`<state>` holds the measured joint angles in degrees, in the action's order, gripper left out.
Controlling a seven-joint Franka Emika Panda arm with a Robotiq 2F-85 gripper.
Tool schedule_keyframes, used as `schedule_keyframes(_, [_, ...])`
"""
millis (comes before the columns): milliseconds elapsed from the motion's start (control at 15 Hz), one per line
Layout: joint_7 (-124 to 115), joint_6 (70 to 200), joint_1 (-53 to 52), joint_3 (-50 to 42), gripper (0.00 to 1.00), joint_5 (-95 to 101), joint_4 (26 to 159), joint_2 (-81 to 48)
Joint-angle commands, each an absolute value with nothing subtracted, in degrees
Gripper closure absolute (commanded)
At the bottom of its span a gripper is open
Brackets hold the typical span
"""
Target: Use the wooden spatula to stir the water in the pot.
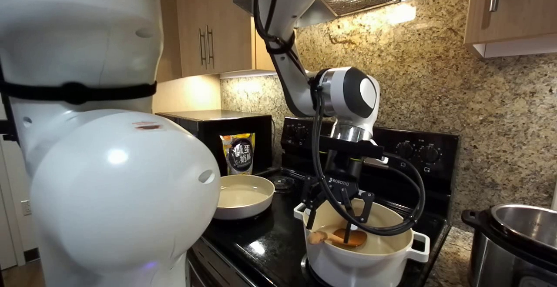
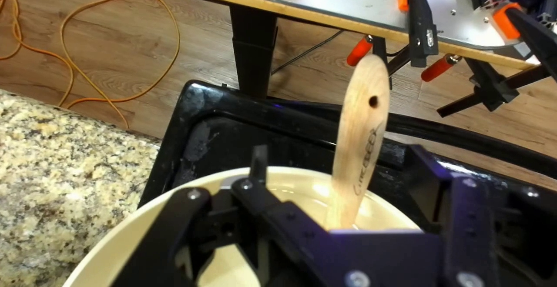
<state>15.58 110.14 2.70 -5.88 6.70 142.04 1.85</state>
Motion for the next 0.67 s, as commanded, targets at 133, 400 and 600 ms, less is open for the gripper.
schedule_keyframes(133, [18.87,112.54,3.26,-5.26,0.44,5.32,141.99,-0.23])
schedule_keyframes(400, [17.81,112.76,3.64,-5.41,0.69,5.21,142.78,0.64])
schedule_keyframes(600, [17.27,112.37,3.87,-5.54,0.89,5.37,142.94,1.24])
